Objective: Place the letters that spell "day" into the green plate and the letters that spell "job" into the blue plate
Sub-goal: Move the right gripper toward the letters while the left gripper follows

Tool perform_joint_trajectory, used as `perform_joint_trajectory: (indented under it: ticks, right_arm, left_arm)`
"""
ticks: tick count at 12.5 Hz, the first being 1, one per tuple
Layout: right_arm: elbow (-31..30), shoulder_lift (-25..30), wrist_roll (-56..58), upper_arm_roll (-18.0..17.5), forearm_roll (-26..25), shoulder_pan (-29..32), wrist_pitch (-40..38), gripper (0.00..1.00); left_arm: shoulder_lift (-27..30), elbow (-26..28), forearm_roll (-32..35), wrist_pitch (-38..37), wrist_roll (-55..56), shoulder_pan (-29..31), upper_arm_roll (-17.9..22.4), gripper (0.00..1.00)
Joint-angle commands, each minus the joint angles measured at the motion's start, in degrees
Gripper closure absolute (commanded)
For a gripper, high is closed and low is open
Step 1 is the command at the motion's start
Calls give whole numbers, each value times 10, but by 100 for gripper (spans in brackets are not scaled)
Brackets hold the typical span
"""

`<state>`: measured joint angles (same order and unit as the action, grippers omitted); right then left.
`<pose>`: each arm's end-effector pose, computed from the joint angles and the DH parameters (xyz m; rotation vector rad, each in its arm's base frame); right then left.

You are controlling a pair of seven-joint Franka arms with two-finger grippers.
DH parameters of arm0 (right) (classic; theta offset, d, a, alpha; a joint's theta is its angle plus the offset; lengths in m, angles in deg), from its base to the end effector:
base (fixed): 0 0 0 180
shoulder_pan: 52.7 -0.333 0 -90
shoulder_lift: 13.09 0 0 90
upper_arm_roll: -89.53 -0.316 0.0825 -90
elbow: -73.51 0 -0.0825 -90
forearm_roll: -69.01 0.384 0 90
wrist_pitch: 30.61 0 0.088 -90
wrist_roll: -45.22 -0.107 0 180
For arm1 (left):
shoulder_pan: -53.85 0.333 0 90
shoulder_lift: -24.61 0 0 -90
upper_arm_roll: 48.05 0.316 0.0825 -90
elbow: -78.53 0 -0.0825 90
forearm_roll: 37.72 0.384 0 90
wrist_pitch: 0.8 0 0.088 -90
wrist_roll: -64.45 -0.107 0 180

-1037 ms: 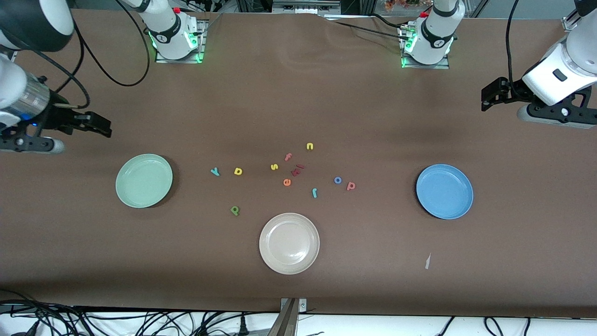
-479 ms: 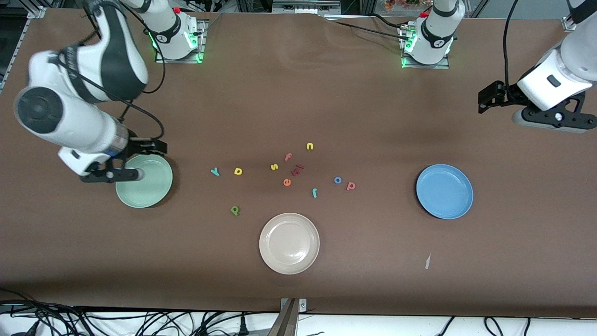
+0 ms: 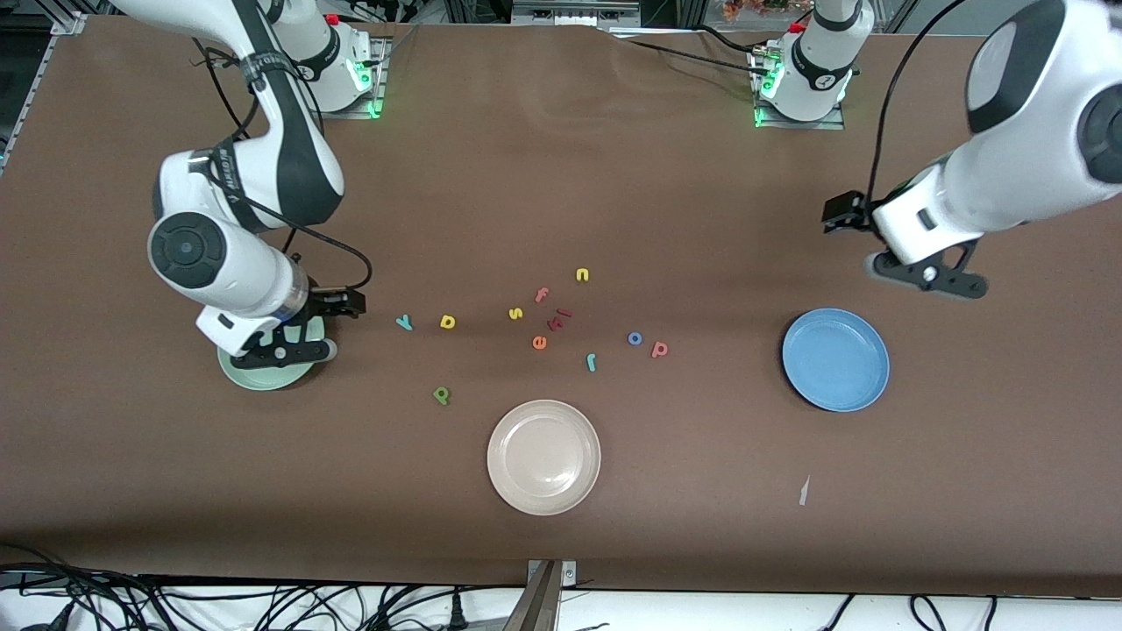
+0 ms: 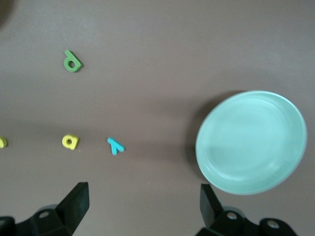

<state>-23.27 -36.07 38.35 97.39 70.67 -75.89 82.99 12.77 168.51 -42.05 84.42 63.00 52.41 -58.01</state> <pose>0.6237 0.1816 0.3590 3.0827 0.2203 -0.1489 0.5799 -0.1174 0.5021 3.0040 -0.3336 -0.4494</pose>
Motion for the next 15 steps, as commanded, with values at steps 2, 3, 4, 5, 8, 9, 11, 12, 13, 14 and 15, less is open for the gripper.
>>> perform_joint_trajectory:
  ticks: [2, 3, 4, 5, 8, 9, 11, 12, 13, 14, 15]
  right_arm:
    - [-114, 9, 43, -24, 7, -1, 162, 0]
    - [-121, -2, 77, -25, 7, -1, 174, 0]
    - [-123, -13, 103, -25, 7, -1, 175, 0]
    - [-122, -24, 122, -26, 7, -1, 175, 0]
    - [-119, -51, 209, -39, 6, 3, 176, 0]
    - [-118, -58, 241, -39, 11, 4, 177, 0]
    - [-121, -65, 294, -40, 24, 2, 177, 0]
    - [-123, -66, 295, -42, 24, -1, 177, 0]
    - [-126, -66, 296, -50, 24, -1, 180, 0]
    - [-136, -66, 295, -52, 24, -1, 196, 0]
    - [-155, -67, 295, -53, 24, -1, 232, 0]
  left_arm:
    - [-43, -15, -14, 20, -8, -27, 2, 0]
    - [-54, -15, -16, 25, -12, -42, 1, 0]
    - [-72, -15, -17, 28, -32, -65, -5, 0]
    - [-83, -15, -12, 51, -54, -86, -6, 0]
    - [-128, -15, -19, 143, -176, -100, -18, 0]
    - [-136, -13, -20, 166, -206, -108, -28, 0]
    - [-166, -10, -4, 197, -220, -135, -27, 0]
    - [-190, -5, 14, 234, -231, -146, -29, 0]
    - [-207, -5, 21, 258, -234, -165, -28, 0]
    - [-225, -5, 31, 280, -233, -171, -28, 0]
    - [-236, -5, 44, 294, -234, -173, -28, 0]
